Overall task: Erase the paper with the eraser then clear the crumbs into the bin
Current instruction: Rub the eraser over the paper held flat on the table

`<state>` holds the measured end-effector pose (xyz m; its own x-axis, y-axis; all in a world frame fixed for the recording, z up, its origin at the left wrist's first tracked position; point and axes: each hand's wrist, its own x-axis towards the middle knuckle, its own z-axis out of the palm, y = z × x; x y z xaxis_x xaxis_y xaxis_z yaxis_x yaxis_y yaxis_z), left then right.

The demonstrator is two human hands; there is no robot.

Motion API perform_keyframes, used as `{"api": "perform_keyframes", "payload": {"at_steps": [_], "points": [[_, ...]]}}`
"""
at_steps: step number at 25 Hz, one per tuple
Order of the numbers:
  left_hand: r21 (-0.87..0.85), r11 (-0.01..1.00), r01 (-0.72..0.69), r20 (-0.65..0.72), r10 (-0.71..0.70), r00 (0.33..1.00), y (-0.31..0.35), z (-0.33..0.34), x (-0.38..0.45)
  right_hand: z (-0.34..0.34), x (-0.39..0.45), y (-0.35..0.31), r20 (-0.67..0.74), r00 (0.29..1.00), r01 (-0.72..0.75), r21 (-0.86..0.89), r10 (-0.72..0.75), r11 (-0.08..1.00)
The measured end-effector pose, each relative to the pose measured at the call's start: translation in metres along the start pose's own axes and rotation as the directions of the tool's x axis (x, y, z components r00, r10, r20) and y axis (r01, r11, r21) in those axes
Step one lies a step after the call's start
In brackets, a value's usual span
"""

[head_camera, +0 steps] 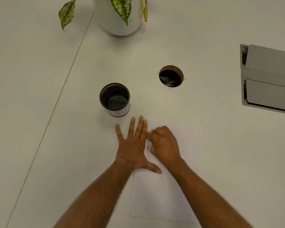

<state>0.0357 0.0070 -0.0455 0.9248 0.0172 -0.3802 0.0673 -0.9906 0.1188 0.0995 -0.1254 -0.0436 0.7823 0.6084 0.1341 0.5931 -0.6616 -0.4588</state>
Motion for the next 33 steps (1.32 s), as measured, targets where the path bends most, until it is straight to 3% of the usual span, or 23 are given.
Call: {"api": "perform_keyframes", "payload": {"at_steps": [3,10,18,21,25,30,33], "points": [[-0.009,1.0,0.003,0.0,-0.003,1.0,0.001,-0.002,0.0,0.0,0.002,-0.002,-0.001,1.0,-0.026,0.015,0.026,1.0],[0.005,1.0,0.012,0.006,-0.012,1.0,0.001,-0.002,0.001,-0.019,-0.069,0.002,-0.026,0.984,0.179,0.043,-0.178,0.983],[-0.016,1.0,0.007,0.011,-0.007,1.0,0.002,-0.006,0.001,-0.024,-0.005,0.034,-0.075,0.997,-0.037,-0.02,0.036,0.999],[-0.022,1.0,0.002,0.001,-0.002,1.0,0.002,-0.004,0.001,-0.02,-0.033,0.02,-0.082,0.995,0.063,0.028,-0.06,0.998],[-0.019,1.0,0.003,-0.004,-0.003,1.0,0.001,-0.002,0.001,-0.021,-0.071,0.014,0.012,0.979,0.201,0.027,-0.201,0.979],[-0.017,1.0,0.001,-0.005,-0.001,1.0,0.001,-0.002,0.001,-0.022,-0.068,0.023,-0.045,0.999,0.016,0.019,-0.015,1.0],[-0.016,1.0,0.003,-0.001,-0.003,1.0,0.001,-0.003,0.0,-0.019,-0.09,0.019,0.014,0.984,0.176,0.007,-0.176,0.984]]}}
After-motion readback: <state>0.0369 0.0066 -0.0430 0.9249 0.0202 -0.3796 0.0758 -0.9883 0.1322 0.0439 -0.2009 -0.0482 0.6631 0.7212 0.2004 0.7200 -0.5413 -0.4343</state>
